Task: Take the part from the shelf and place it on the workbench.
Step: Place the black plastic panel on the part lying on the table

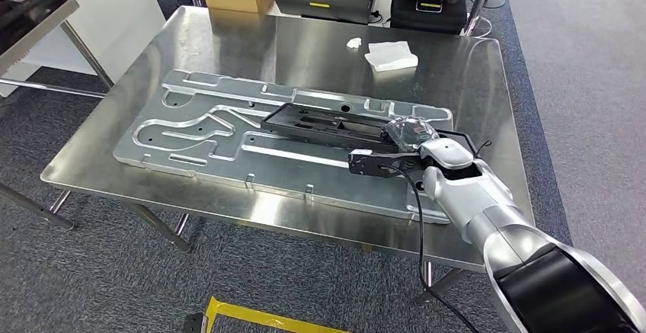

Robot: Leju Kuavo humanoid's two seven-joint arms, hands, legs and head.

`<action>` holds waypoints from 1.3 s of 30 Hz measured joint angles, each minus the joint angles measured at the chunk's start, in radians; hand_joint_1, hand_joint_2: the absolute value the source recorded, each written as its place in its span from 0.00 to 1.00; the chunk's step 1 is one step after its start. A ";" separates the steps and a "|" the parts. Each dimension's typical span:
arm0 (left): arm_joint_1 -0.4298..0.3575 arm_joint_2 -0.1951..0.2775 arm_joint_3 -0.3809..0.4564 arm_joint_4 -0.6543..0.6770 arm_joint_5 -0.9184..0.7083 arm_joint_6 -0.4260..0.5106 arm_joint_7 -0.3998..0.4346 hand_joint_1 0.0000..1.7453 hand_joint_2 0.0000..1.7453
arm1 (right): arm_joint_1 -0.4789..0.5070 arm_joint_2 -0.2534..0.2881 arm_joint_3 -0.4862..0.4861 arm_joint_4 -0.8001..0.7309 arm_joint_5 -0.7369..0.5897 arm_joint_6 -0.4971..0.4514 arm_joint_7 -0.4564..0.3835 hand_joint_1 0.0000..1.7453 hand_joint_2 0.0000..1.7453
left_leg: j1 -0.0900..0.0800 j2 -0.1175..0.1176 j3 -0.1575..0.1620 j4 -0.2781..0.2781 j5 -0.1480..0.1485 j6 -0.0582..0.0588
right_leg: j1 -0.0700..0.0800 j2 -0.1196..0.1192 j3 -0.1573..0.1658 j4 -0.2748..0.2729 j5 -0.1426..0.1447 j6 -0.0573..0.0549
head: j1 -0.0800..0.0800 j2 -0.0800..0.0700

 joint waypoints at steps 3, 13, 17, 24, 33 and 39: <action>0.007 0.000 0.000 0.000 0.000 -0.002 -0.005 0.00 1.00 | 0.007 -0.003 0.000 0.002 -0.003 -0.008 -0.008 1.00 1.00 | 0.000 0.000 0.003 0.000 -0.001 0.000 | 0.000 0.000 0.003 -0.001 0.000 0.000 | 0.000 0.000; 0.011 0.000 0.000 0.000 0.004 -0.008 -0.084 0.00 1.00 | 0.020 -0.020 0.006 0.002 0.004 -0.046 -0.029 1.00 1.00 | 0.000 0.000 0.004 0.000 0.000 0.000 | 0.000 0.000 0.005 -0.002 0.000 0.001 | 0.000 0.000; 0.007 0.000 0.000 0.000 -0.001 0.002 -0.114 0.00 1.00 | 0.021 -0.024 0.014 0.002 0.010 -0.040 -0.033 1.00 1.00 | 0.000 0.000 0.004 0.000 0.000 0.000 | 0.000 0.000 0.005 -0.002 0.000 0.001 | 0.000 0.000; 0.011 0.001 0.000 0.000 -0.003 0.033 -0.099 0.00 1.00 | 0.031 -0.035 0.025 0.002 0.003 -0.031 -0.033 0.00 0.00 | 0.000 0.000 0.004 0.000 -0.001 0.000 | 0.000 0.000 0.006 -0.003 0.000 0.001 | 0.000 0.000; 0.018 0.002 -0.002 0.000 -0.013 0.039 -0.099 0.00 1.00 | 0.057 -0.062 0.026 0.002 -0.008 -0.035 -0.034 0.00 0.00 | 0.000 0.000 0.004 0.000 -0.001 0.000 | 0.000 0.000 0.006 -0.005 0.001 0.001 | 0.000 0.000; 0.018 0.002 -0.003 0.000 -0.020 0.039 -0.098 0.00 1.00 | 0.067 -0.077 0.026 0.002 -0.008 -0.036 -0.034 0.00 0.00 | 0.000 0.000 0.004 0.000 -0.001 0.000 | 0.000 0.000 0.007 -0.005 0.001 0.001 | 0.000 0.000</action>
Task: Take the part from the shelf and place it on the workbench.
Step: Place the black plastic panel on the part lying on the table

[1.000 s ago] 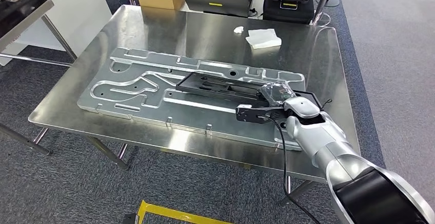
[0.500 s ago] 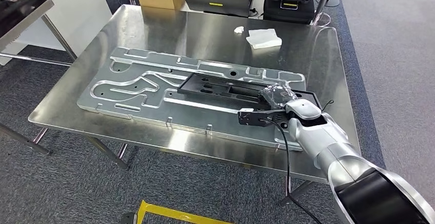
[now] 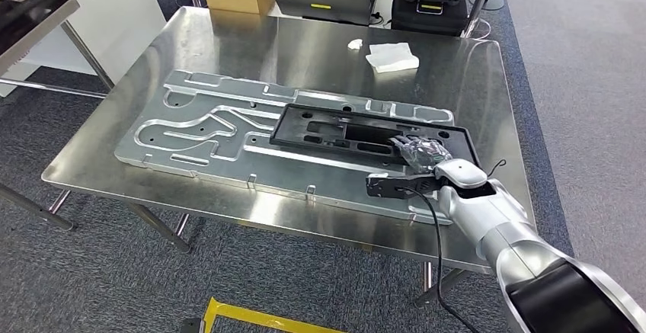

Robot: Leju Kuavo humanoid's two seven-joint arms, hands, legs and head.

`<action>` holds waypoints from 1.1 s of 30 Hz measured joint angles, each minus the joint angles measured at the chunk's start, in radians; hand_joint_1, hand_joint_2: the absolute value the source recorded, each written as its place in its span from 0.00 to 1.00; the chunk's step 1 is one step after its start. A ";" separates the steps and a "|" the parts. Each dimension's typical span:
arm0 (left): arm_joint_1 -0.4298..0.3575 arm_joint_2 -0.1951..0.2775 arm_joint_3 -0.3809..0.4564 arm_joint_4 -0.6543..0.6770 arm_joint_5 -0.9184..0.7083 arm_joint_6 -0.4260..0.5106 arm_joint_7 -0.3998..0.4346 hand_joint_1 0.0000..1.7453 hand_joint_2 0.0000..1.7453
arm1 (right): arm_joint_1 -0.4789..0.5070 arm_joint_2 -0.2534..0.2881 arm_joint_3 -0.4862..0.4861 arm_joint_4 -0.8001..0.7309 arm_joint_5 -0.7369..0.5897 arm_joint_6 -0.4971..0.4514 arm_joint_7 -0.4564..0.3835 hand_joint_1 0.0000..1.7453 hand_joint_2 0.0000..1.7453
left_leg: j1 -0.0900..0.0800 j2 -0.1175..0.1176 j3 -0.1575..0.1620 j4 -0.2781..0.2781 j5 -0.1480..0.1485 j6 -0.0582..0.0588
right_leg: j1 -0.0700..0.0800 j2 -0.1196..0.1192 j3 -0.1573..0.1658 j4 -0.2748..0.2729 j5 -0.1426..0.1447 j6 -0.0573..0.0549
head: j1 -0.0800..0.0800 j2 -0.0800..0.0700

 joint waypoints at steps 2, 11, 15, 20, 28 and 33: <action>0.000 0.000 0.000 0.000 0.000 0.000 0.000 0.00 0.50 | 0.003 -0.003 0.000 -0.001 0.000 -0.001 0.001 0.00 0.00 | 0.000 0.000 0.000 0.000 0.000 0.000 | 0.000 0.000 0.000 0.000 0.000 0.000 | 0.000 0.000; -0.002 0.000 0.000 0.000 0.006 -0.009 -0.014 0.00 0.00 | 0.006 -0.011 0.003 -0.001 -0.002 -0.001 0.008 0.00 0.00 | 0.000 0.000 0.000 0.000 0.000 0.000 | 0.000 0.000 0.000 0.000 0.000 0.000 | 0.000 0.000; -0.003 0.000 0.000 0.000 0.020 -0.019 -0.027 0.00 0.00 | 0.006 -0.016 0.005 -0.001 -0.008 -0.001 0.009 0.00 0.00 | 0.000 0.000 0.000 0.000 0.000 0.001 | 0.000 0.000 0.000 0.000 0.001 0.001 | 0.000 0.000; -0.003 0.000 0.001 0.000 0.022 -0.029 -0.030 0.00 0.00 | 0.007 -0.021 0.005 -0.001 -0.011 -0.003 0.009 0.00 0.00 | 0.000 0.000 0.000 0.000 0.000 0.001 | 0.000 0.000 0.000 0.000 0.001 0.001 | 0.000 0.000; -0.006 0.000 0.002 0.000 0.022 -0.045 -0.033 0.00 0.00 | -0.002 -0.046 0.004 -0.012 -0.029 -0.070 0.015 0.00 0.00 | 0.000 0.000 0.000 0.000 0.000 0.001 | 0.000 0.000 0.001 -0.001 0.001 0.001 | 0.000 0.000; -0.007 0.003 0.003 0.000 0.026 -0.050 -0.041 0.00 0.00 | -0.085 -0.082 -0.036 -0.044 -0.129 -0.121 -0.043 0.00 0.00 | -0.001 0.000 0.000 0.000 0.000 0.001 | -0.001 0.000 0.000 -0.001 0.001 0.002 | 0.000 0.000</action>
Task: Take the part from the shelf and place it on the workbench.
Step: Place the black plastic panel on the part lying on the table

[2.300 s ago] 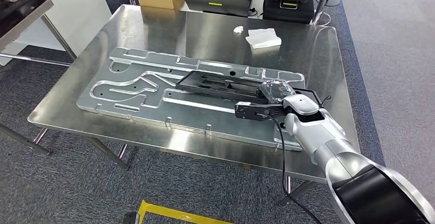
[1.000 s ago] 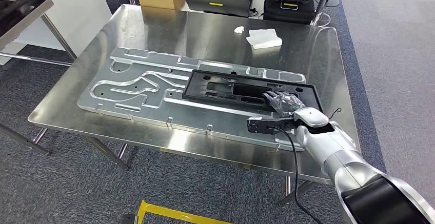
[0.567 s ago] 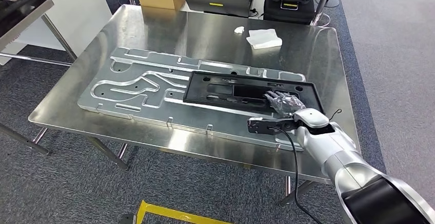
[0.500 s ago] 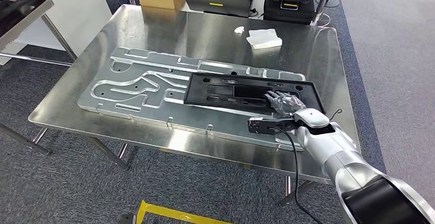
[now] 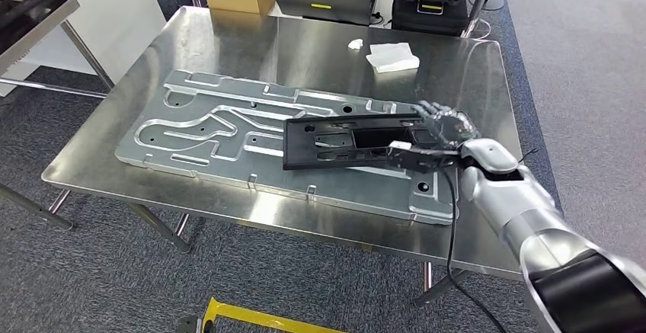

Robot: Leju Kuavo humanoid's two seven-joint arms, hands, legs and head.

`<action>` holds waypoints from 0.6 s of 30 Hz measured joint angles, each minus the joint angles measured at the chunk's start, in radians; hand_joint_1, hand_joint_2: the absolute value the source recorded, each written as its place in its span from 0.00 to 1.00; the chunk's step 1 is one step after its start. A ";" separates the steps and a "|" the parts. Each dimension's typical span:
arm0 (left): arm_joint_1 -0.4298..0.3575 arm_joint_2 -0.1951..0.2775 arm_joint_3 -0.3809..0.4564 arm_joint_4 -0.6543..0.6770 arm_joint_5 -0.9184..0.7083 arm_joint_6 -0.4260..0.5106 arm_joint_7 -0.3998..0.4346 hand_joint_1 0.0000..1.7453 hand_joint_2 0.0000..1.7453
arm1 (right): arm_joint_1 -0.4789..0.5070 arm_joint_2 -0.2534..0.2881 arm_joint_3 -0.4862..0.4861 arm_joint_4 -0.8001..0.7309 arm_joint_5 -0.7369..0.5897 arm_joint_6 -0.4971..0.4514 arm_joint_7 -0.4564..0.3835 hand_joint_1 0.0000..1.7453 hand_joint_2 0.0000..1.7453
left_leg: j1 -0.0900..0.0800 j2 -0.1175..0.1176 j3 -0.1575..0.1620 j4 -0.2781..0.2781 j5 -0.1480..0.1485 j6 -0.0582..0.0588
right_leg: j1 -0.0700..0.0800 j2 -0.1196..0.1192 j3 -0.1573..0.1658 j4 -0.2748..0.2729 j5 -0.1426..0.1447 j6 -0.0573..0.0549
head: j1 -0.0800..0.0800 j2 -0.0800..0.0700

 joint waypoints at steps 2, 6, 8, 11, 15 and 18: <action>-0.001 0.002 0.001 0.000 0.007 -0.002 -0.004 0.00 0.00 | -0.052 -0.021 -0.035 -0.018 -0.058 -0.003 -0.030 0.00 0.00 | 0.000 0.000 0.000 0.000 0.000 0.000 | 0.000 0.000 0.000 0.000 0.000 0.000 | 0.000 0.000; -0.002 0.005 0.004 0.000 0.012 -0.003 -0.009 0.00 0.00 | -0.156 -0.065 -0.100 -0.050 -0.139 0.019 -0.057 0.00 0.00 | 0.000 0.000 0.000 0.000 0.000 0.000 | 0.000 -0.001 0.000 -0.001 0.000 0.001 | 0.000 0.000; -0.004 0.005 0.005 0.000 0.012 -0.004 -0.011 0.00 0.00 | -0.188 -0.085 -0.123 -0.060 -0.163 0.024 -0.060 0.00 0.00 | 0.000 0.000 0.000 0.000 0.000 0.000 | 0.000 -0.001 0.000 -0.001 0.000 0.001 | 0.000 0.000; -0.013 0.005 0.005 0.000 0.010 -0.005 -0.011 0.00 0.00 | -0.213 -0.112 -0.156 -0.071 -0.191 0.024 -0.061 0.00 0.00 | 0.000 0.000 0.000 0.000 0.000 0.000 | 0.000 -0.001 0.000 -0.001 0.000 0.001 | 0.000 0.000; -0.024 0.005 0.005 -0.001 0.009 -0.007 -0.008 0.00 0.00 | -0.222 -0.142 -0.188 -0.081 -0.219 0.020 -0.071 0.00 0.00 | 0.000 0.000 0.000 0.000 0.000 0.000 | 0.000 0.000 0.000 -0.002 0.001 0.001 | 0.000 0.000; -0.031 0.005 0.005 -0.001 0.009 -0.009 -0.007 0.00 0.00 | -0.216 -0.159 -0.211 -0.089 -0.239 0.012 -0.089 0.00 0.00 | 0.000 0.000 0.000 0.000 0.000 0.001 | 0.000 0.000 0.001 -0.002 0.001 0.001 | 0.000 0.000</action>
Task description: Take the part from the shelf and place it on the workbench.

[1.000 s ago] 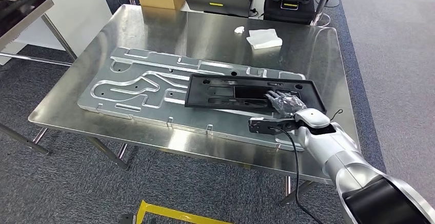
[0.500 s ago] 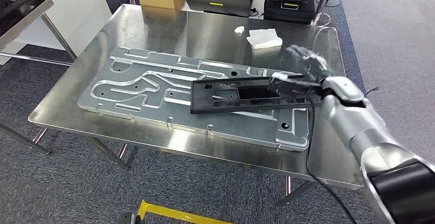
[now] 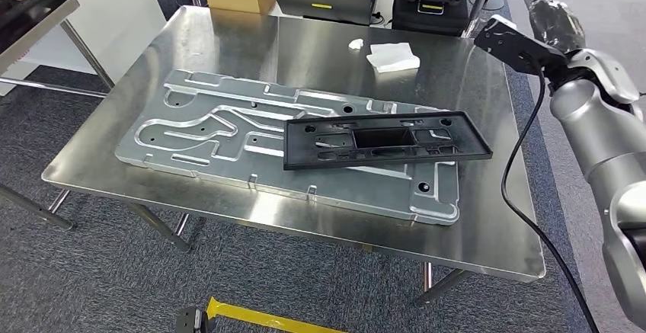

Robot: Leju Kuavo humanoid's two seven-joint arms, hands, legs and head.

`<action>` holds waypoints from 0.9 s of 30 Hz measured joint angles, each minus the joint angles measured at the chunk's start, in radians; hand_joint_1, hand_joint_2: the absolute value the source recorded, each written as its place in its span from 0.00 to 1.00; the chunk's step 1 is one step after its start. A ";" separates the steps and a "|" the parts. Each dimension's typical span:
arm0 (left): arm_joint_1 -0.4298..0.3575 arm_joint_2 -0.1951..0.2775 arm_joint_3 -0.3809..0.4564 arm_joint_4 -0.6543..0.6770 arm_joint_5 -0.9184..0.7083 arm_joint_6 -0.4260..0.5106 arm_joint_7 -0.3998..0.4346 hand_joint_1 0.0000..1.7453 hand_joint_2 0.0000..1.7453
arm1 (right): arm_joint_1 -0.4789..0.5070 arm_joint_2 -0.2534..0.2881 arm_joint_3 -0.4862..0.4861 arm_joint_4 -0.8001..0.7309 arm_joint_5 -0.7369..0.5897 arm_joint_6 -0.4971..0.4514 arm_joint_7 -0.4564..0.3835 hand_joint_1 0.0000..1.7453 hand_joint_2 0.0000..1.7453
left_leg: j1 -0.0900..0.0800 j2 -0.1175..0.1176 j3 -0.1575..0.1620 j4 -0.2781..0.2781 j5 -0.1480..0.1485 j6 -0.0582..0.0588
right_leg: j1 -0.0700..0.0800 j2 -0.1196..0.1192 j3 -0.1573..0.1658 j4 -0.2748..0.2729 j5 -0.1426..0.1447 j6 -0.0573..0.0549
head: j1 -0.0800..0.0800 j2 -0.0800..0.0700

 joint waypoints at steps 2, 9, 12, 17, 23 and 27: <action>-0.002 0.000 0.000 0.000 0.000 -0.001 -0.002 0.00 0.00 | 0.009 -0.010 -0.013 -0.008 -0.011 -0.005 -0.011 0.00 0.00 | 0.000 0.000 0.000 0.000 0.000 0.000 | 0.000 0.000 0.000 0.000 0.000 0.000 | 0.000 0.000; -0.003 0.000 0.000 0.000 0.000 -0.012 -0.018 0.00 0.00 | 0.066 -0.053 -0.040 -0.030 -0.041 -0.008 -0.033 0.00 0.00 | 0.000 0.000 0.000 0.000 0.000 0.000 | 0.000 0.000 0.000 0.000 0.000 0.000 | 0.000 0.000; -0.003 0.001 0.001 0.000 0.000 -0.024 -0.020 0.00 0.00 | 0.091 -0.064 -0.051 -0.032 -0.053 -0.015 -0.041 0.00 0.00 | -0.002 0.001 -0.001 0.002 -0.002 0.003 | -0.002 0.000 0.001 -0.002 0.001 0.003 | 0.000 0.000; -0.003 0.005 0.002 0.000 0.002 -0.035 -0.024 0.00 0.00 | 0.118 -0.075 -0.060 -0.034 -0.063 -0.021 -0.048 0.00 0.00 | 0.000 0.005 0.008 -0.012 0.008 0.020 | -0.005 0.000 0.002 0.003 -0.008 0.017 | 0.000 0.000; 0.001 0.006 0.004 0.000 0.003 -0.036 -0.009 0.00 0.00 | 0.157 -0.103 -0.070 -0.039 -0.084 -0.014 -0.065 0.00 0.00 | 0.004 0.009 0.011 -0.024 0.020 0.028 | -0.005 -0.003 -0.110 0.266 -0.136 0.020 | 0.000 0.000; 0.004 0.007 0.010 0.000 0.004 -0.036 -0.002 0.00 0.00 | 0.170 -0.125 -0.080 -0.059 -0.093 -0.007 -0.075 0.00 0.00 | 0.003 0.008 -0.003 -0.002 0.013 0.016 | -0.011 -0.003 -0.009 0.071 -0.033 0.019 | 0.000 0.000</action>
